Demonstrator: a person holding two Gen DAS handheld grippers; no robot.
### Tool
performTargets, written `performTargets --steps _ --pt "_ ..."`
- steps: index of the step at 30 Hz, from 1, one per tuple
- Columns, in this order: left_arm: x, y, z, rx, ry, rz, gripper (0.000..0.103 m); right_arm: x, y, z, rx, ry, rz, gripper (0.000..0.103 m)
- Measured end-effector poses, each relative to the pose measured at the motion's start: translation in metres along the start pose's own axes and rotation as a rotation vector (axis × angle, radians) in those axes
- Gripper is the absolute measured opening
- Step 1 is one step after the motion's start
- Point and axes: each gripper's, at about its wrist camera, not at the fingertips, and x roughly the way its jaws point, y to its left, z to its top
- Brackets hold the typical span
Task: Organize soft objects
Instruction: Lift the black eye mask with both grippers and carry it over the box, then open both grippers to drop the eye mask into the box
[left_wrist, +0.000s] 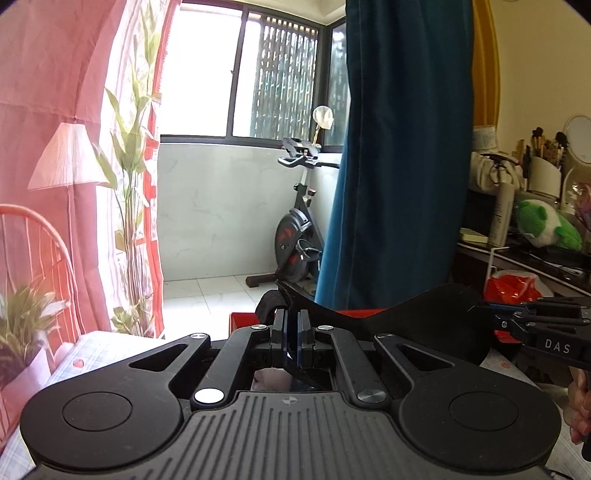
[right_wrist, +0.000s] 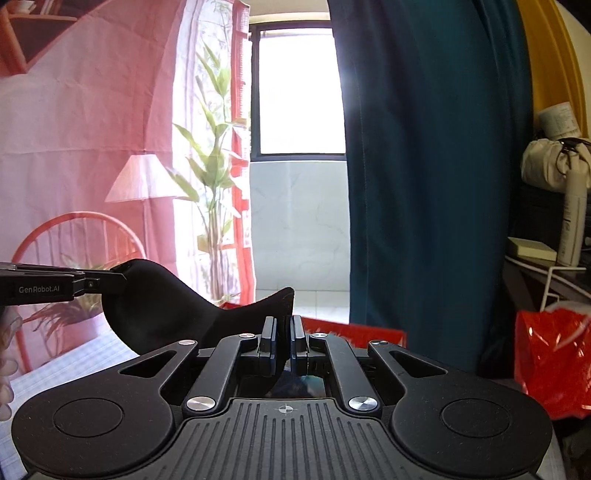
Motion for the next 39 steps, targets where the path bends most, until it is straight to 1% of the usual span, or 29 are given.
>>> performTargets --steps 5,9,12,16,19,23,26,30,33,34,35,36,37,38,39 --pt "0.038 -0.001 0.012 0.026 0.027 0.028 0.005 0.041 -0.015 0.009 -0.001 0.023 -0.035 0.006" --pt "0.065 -0.007 0.011 0.059 0.07 0.038 0.006 0.069 -0.024 0.005 -0.013 0.059 -0.064 0.006" --pt "0.087 -0.008 0.003 0.073 0.133 0.04 0.006 0.087 -0.028 -0.003 -0.01 0.097 -0.078 0.006" --pt "0.109 -0.007 -0.013 0.071 0.224 0.037 0.006 0.109 -0.027 -0.02 -0.023 0.188 -0.081 0.006" --pt "0.117 -0.008 -0.023 0.093 0.266 0.039 0.006 0.119 -0.027 -0.032 -0.015 0.237 -0.076 0.006" --pt "0.124 -0.007 -0.031 0.115 0.309 0.04 0.005 0.127 -0.027 -0.04 0.004 0.281 -0.072 0.007" --pt "0.127 -0.005 -0.032 0.117 0.32 0.043 0.006 0.131 -0.028 -0.041 0.015 0.295 -0.076 0.007" --pt "0.122 -0.004 -0.026 0.119 0.303 0.04 0.006 0.128 -0.026 -0.036 0.008 0.292 -0.083 0.009" --pt "0.116 -0.002 -0.02 0.114 0.287 0.027 0.008 0.122 -0.025 -0.031 0.005 0.277 -0.094 0.017" --pt "0.112 -0.002 -0.018 0.111 0.281 0.023 0.011 0.117 -0.025 -0.03 0.004 0.269 -0.094 0.021" --pt "0.109 -0.001 -0.017 0.11 0.277 0.017 0.013 0.112 -0.024 -0.029 0.002 0.262 -0.094 0.023" --pt "0.104 -0.002 -0.016 0.111 0.272 0.01 0.02 0.108 -0.024 -0.028 -0.001 0.259 -0.093 0.023" --pt "0.099 -0.003 -0.015 0.113 0.266 0.005 0.034 0.104 -0.022 -0.027 -0.006 0.257 -0.094 0.028" --pt "0.095 -0.003 -0.014 0.116 0.257 0.001 0.042 0.099 -0.021 -0.027 -0.01 0.255 -0.097 0.034" --pt "0.089 -0.004 -0.013 0.122 0.245 -0.003 0.055 0.094 -0.021 -0.026 -0.01 0.25 -0.098 0.038"
